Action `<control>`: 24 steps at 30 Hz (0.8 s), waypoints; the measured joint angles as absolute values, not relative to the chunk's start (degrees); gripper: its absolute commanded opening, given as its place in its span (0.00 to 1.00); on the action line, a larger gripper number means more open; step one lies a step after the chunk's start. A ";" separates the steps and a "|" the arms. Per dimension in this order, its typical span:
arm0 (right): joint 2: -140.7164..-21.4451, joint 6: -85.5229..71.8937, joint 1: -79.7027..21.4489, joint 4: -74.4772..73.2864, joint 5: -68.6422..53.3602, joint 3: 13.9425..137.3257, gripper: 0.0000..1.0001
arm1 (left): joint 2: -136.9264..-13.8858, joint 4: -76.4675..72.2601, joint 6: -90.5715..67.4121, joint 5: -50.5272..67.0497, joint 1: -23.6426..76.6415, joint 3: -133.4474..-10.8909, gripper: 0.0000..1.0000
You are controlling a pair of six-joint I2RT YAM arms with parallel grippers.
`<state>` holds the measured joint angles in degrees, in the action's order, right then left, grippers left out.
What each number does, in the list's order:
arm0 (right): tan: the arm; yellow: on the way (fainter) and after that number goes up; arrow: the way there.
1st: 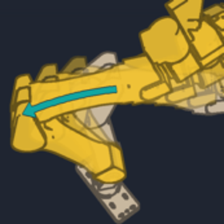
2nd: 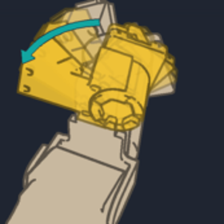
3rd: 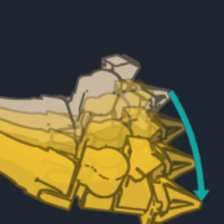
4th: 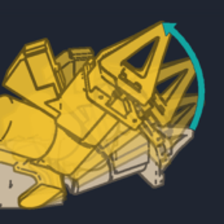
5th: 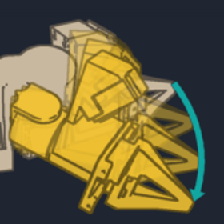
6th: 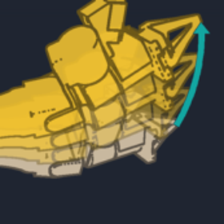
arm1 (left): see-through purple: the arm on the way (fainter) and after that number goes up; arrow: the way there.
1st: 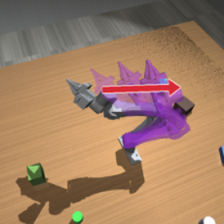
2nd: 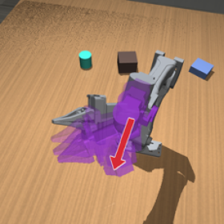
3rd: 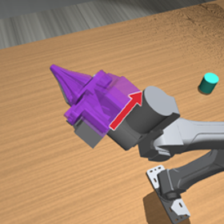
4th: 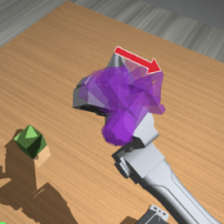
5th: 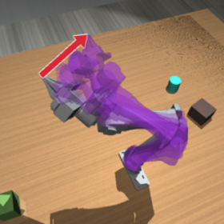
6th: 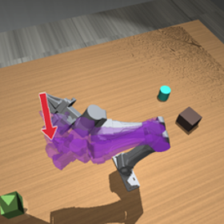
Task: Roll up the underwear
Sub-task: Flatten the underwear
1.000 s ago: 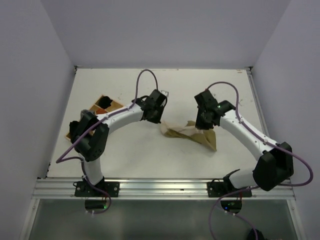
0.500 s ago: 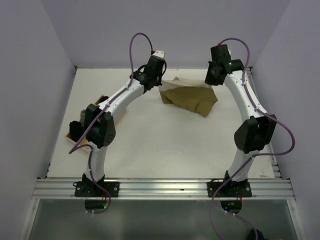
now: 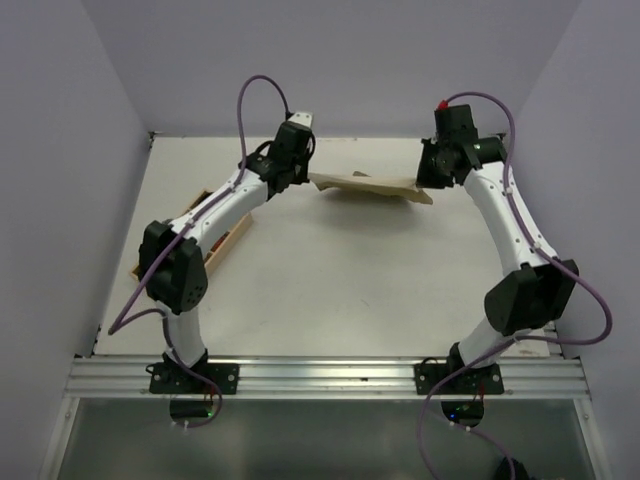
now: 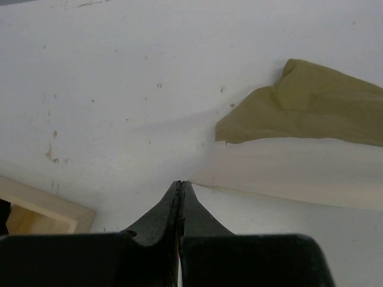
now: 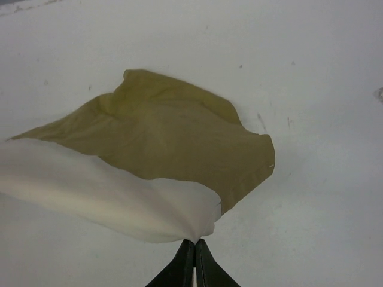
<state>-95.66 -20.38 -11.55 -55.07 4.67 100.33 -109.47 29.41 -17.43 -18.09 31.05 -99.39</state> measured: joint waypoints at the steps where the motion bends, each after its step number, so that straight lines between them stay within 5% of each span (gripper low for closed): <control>1: -93.43 -20.40 -11.55 -54.70 3.44 97.97 0.00 | -106.85 29.26 -17.58 -18.04 31.62 -96.84 0.00; 15: -54.19 -29.74 -17.28 -53.95 -7.16 71.22 0.00 | -69.89 36.34 -28.45 -14.55 45.95 -67.70 0.00; 24: -62.50 -31.57 -17.37 -42.89 -1.67 66.04 0.00 | -81.54 31.18 -25.08 -18.90 45.39 -69.91 0.00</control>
